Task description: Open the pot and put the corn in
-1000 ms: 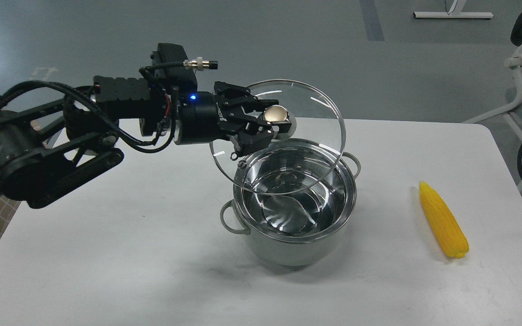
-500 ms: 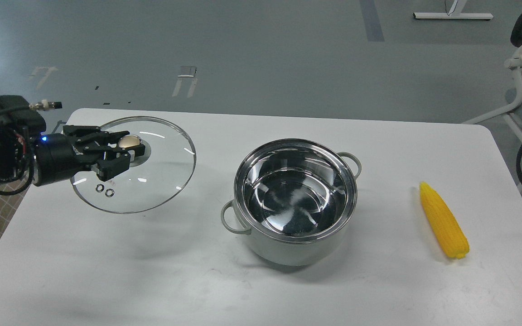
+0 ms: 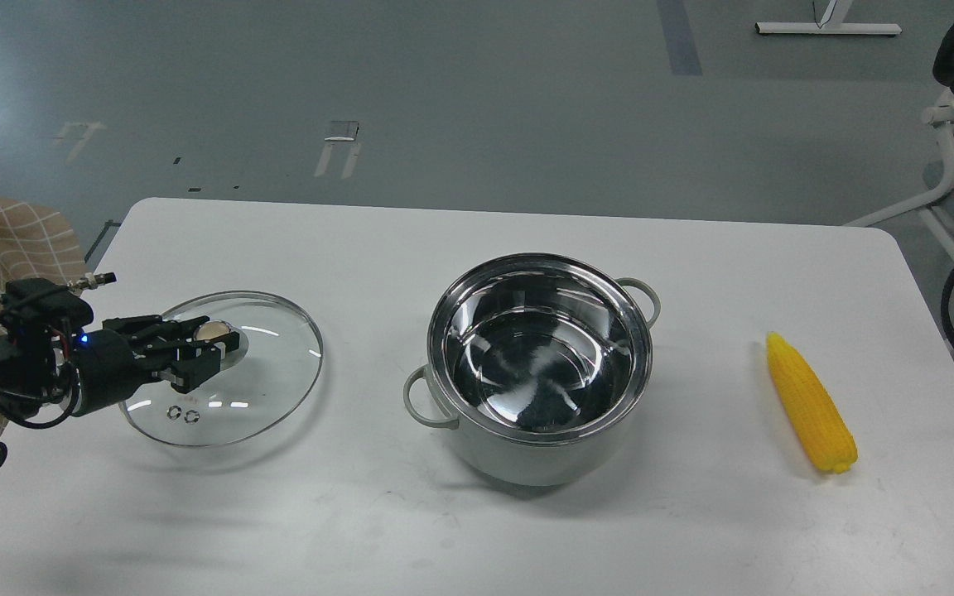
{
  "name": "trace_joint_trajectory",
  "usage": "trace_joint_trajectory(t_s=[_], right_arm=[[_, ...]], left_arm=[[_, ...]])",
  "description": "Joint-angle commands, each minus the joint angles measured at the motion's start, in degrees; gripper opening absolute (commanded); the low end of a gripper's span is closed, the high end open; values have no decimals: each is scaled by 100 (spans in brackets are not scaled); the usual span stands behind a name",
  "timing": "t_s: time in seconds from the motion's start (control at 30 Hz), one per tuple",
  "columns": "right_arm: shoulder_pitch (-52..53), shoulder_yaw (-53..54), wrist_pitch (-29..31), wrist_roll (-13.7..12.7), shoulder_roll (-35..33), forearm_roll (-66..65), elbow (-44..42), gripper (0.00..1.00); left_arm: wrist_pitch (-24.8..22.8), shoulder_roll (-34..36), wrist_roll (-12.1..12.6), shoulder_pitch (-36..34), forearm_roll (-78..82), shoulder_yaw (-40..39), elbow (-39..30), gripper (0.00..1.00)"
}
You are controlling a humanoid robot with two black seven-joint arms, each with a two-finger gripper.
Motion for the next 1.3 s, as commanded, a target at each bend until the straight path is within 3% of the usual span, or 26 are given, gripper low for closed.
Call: trace_joint_trajectory(t_s=[0.0, 0.13, 0.2, 0.33, 0.4, 0.57, 0.8, 1.0, 1.13, 1.27], right_arm=[[-40, 2, 0, 0, 0, 0, -1, 100], [-40, 10, 0, 0, 0, 0, -1, 100], [-49, 10, 0, 0, 0, 0, -1, 100], [-57, 2, 0, 0, 0, 0, 7, 100], [-75, 2, 0, 0, -9, 0, 7, 100], [-101, -16, 0, 0, -9, 0, 7, 100], [-285, -16, 0, 9, -166, -87, 156, 100], [-663, -51, 0, 9, -773, -904, 798, 100], [-1005, -51, 0, 27, -1238, -1756, 1482, 100], [-1278, -60, 0, 44, -1485, -2371, 2054, 100]], left_arm=[[105, -152, 3, 155, 8, -4, 57, 38], [114, -188, 12, 155, -9, -13, 93, 42], [131, -188, 4, 164, -27, -13, 102, 61], [175, -188, -5, 164, -27, -21, 102, 66], [202, -188, -14, 155, -71, -65, 102, 78], [219, -161, -181, 111, -334, -30, 102, 87], [220, -152, -239, -327, -1079, -478, 93, 91], [-158, -249, -239, -1443, -3364, -610, 145, 91], [-325, -950, -239, -2338, -5786, -681, 680, 91], [-527, -1347, -239, -2797, -7275, -698, 1085, 91]])
